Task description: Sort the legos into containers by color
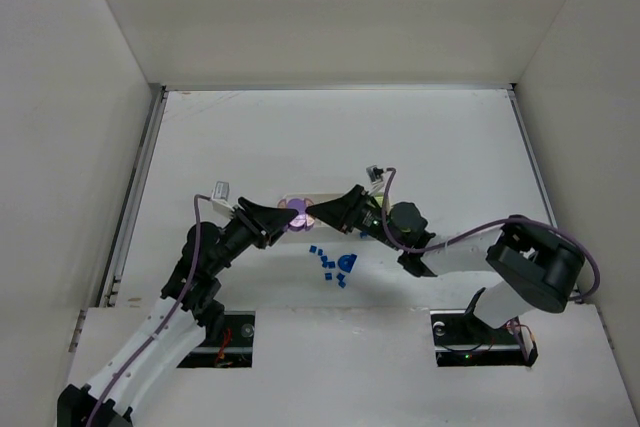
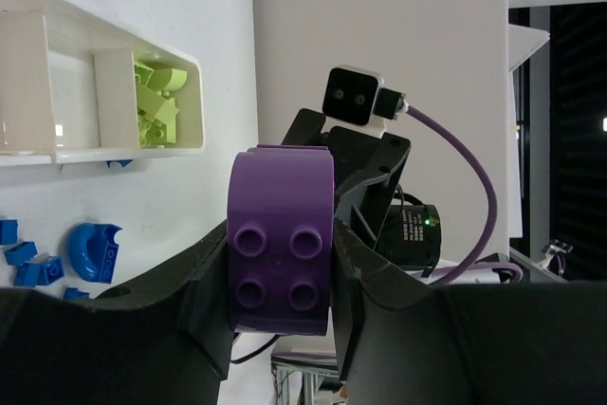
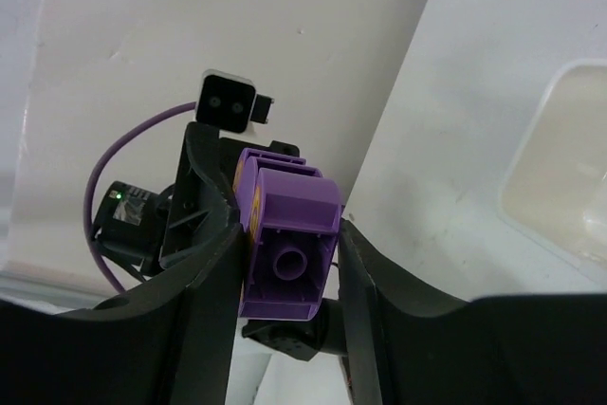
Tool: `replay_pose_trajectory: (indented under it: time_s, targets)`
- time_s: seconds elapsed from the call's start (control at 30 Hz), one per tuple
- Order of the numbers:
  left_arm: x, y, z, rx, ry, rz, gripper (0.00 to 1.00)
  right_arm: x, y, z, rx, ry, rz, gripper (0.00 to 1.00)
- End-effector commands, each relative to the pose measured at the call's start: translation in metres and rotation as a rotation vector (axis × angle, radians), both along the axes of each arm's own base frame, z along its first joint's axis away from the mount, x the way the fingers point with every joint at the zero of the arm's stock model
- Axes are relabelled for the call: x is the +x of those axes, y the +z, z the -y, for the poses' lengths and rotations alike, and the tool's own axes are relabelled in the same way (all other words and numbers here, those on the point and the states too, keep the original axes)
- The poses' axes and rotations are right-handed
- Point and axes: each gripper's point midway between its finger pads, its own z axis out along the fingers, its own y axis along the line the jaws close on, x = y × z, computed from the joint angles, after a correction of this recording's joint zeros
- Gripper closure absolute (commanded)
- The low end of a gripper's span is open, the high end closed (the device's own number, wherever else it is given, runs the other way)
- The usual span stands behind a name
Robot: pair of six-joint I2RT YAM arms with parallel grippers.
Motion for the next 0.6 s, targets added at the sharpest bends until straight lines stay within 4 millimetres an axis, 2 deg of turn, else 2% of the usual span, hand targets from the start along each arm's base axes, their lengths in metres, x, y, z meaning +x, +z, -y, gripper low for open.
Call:
replay_pose_trajectory:
  time_s: [0.0, 0.3, 0.43, 0.57]
  targets:
    - [0.0, 0.024, -0.004, -0.051, 0.014, 0.091, 0.91, 0.0, 0.015, 0.011, 0.069, -0.013, 0.04, 0.56]
    - [0.006, 0.018, -0.014, -0.041, 0.053, 0.088, 0.92, 0.005, 0.01, 0.029, 0.048, -0.052, 0.042, 0.61]
    - [0.008, 0.015, -0.019, -0.03, 0.072, 0.081, 0.92, 0.008, 0.003, 0.037, 0.02, -0.069, 0.037, 0.61]
    - [0.011, 0.012, -0.021, -0.013, 0.082, 0.076, 0.92, 0.015, -0.012, 0.042, -0.055, -0.088, 0.027, 0.61]
